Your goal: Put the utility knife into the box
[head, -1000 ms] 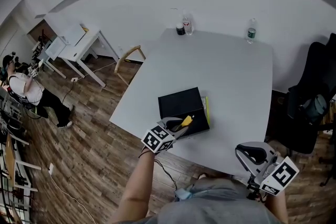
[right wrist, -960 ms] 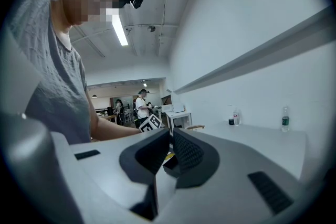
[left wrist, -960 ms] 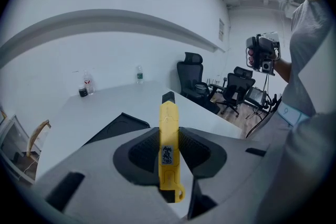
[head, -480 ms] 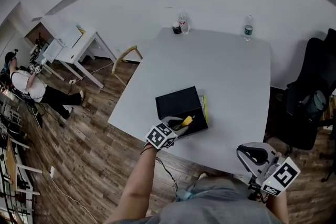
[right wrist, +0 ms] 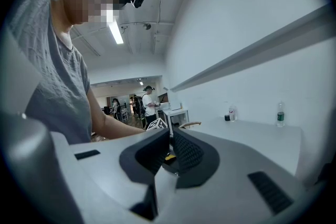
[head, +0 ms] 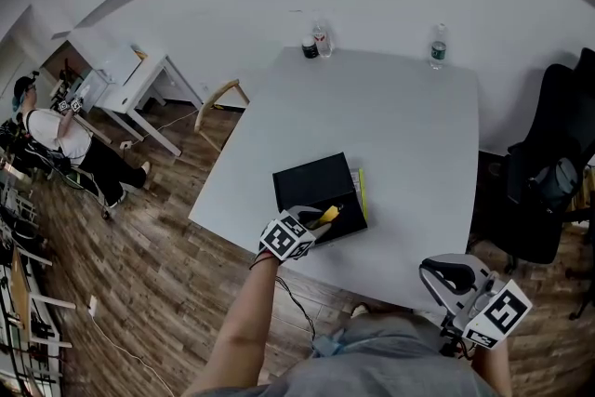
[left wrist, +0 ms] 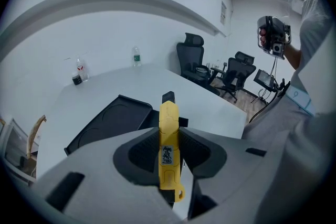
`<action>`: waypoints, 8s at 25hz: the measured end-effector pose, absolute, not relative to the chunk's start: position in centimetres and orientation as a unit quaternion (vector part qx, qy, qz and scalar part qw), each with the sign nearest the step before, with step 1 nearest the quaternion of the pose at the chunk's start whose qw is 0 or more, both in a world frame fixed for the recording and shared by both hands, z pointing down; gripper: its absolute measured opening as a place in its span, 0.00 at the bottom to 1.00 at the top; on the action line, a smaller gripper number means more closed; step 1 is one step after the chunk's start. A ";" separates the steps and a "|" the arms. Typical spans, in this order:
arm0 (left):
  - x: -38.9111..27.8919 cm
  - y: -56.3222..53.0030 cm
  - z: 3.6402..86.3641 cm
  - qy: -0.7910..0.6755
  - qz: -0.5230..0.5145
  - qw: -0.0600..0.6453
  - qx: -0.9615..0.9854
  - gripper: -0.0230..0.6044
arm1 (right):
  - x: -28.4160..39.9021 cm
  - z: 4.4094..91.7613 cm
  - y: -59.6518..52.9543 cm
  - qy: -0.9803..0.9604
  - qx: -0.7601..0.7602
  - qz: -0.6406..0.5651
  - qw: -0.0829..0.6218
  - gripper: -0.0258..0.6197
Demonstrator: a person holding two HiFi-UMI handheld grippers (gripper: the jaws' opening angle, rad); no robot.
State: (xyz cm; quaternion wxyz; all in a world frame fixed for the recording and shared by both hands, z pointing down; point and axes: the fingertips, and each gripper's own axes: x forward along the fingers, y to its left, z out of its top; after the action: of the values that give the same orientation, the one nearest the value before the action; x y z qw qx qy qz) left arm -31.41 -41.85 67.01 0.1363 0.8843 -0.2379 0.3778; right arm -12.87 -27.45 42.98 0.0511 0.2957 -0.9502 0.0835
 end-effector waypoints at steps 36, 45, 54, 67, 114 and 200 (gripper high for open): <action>-31.3 -44.5 76.2 -0.227 0.478 0.138 0.837 0.23 | -12.1 44.7 -28.2 -0.946 0.296 0.106 0.072 0.09; -31.3 -43.9 78.1 -0.215 0.508 0.165 0.818 0.23 | -12.1 44.8 -28.4 -0.947 0.294 0.106 0.079 0.09; -32.0 -43.9 79.2 -0.214 0.526 0.163 0.807 0.23 | -12.3 44.8 -28.6 -0.946 0.293 0.107 0.083 0.09; -32.1 -44.1 80.5 -0.215 0.548 0.148 0.795 0.23 | -12.0 44.8 -28.6 -0.945 0.298 0.105 0.086 0.09; -33.2 -43.3 77.2 -0.246 0.519 0.110 0.811 0.30 | -12.7 44.1 -28.5 -0.950 0.288 0.088 0.079 0.09; -26.4 -17.4 43.2 -0.200 -0.209 0.188 0.938 0.07 | -18.0 41.6 -22.6 -0.973 0.222 0.038 0.057 0.09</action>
State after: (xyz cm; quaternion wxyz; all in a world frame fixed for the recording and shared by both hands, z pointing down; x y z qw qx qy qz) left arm -26.41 -17.44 43.23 0.1882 0.9385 -0.2001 -0.2092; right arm -17.98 -22.59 41.62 0.0569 0.2219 -0.9727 0.0376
